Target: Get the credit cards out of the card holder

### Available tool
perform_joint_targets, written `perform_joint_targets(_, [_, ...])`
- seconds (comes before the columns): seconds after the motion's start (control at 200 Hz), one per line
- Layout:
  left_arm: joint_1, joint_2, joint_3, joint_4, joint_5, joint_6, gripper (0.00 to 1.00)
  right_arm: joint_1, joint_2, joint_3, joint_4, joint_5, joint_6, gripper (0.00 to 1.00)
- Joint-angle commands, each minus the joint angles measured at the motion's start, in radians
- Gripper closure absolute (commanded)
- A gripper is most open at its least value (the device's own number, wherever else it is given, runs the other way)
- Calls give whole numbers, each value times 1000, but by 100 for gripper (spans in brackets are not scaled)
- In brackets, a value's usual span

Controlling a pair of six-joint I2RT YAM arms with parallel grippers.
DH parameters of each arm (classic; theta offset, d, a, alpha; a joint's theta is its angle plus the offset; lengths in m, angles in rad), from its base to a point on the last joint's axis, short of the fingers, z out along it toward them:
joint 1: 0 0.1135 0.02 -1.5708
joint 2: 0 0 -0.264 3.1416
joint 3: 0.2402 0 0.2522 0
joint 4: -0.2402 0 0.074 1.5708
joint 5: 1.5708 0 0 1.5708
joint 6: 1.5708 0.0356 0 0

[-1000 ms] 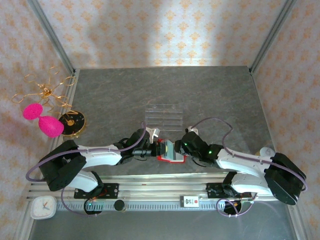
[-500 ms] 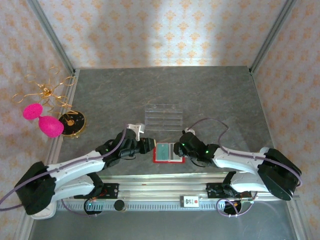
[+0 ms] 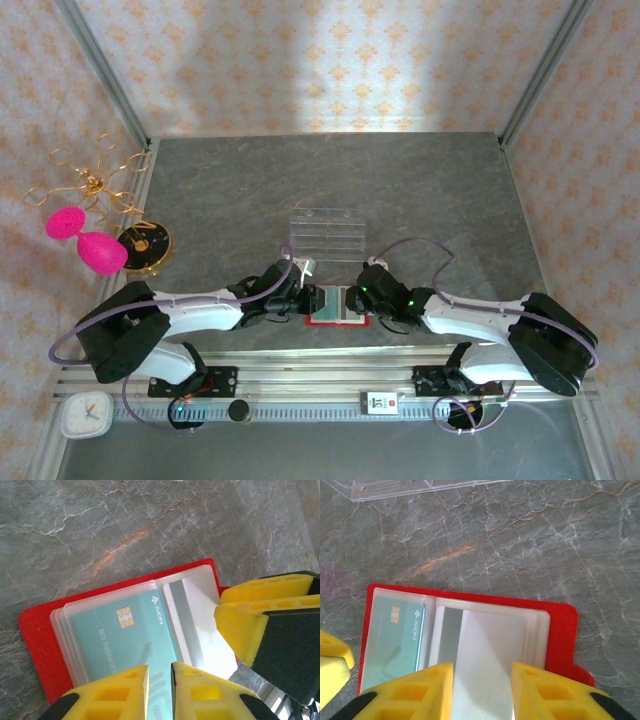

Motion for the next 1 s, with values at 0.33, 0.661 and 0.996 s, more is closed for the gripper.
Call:
perform_joint_targets(0.33, [0, 40, -4, 27, 11, 15, 81, 6, -19, 29, -63, 31, 17, 62])
perform_joint_targets(0.661, [0, 57, -12, 45, 27, 18, 82, 15, 12, 31, -17, -21, -1, 63])
perform_joint_targets(0.996, [0, 55, -15, 56, 35, 16, 82, 41, -27, 61, 70, -153, 4, 62])
